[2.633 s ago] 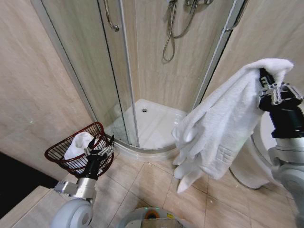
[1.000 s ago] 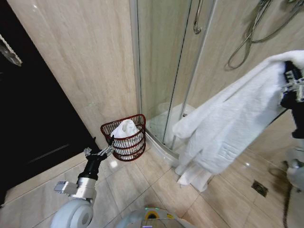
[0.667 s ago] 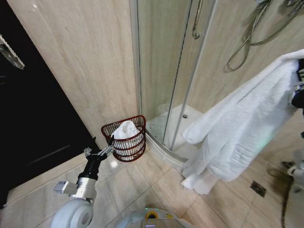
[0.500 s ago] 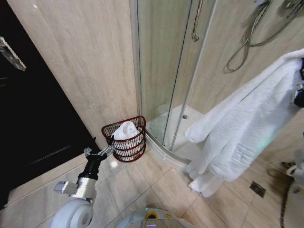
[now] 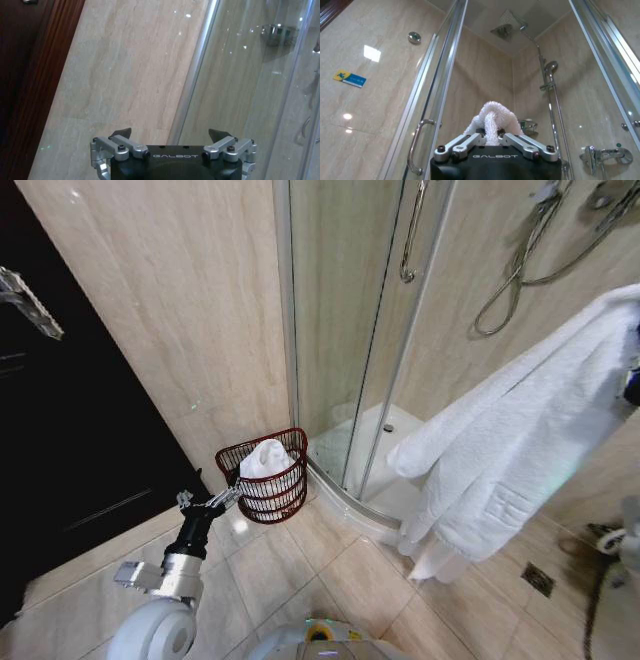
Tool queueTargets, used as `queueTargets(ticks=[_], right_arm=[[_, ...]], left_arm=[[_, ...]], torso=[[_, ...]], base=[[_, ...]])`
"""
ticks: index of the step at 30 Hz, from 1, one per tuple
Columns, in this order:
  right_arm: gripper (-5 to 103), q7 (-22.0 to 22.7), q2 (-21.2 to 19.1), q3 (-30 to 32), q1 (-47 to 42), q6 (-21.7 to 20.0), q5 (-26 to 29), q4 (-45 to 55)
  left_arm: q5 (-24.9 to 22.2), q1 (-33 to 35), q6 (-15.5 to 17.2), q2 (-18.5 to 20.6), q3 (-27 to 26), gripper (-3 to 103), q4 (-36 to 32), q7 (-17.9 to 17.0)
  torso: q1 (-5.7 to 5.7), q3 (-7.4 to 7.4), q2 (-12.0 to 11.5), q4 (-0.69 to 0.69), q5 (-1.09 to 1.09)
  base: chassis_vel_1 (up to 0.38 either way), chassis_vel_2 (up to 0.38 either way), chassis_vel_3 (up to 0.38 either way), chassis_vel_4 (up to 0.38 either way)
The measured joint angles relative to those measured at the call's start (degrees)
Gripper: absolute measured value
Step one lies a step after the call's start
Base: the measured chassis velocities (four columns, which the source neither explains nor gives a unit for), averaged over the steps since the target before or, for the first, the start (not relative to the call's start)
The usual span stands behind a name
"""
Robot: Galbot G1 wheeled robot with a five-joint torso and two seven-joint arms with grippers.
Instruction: Discard the used towel into the hamper.
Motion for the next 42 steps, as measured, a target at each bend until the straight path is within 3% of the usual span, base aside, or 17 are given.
queueTargets(ticks=[42], right_arm=[[6,-1.06,-0.83,0.94,-0.22,-0.17,0.6,0.0]], left_arm=[[0.0,0.0,0.0,0.0,0.0,100,0.0,0.0]], torso=[[4.07,5.88,9.92,0.0,0.0]], base=[[0.0,0.0,0.0,0.0]])
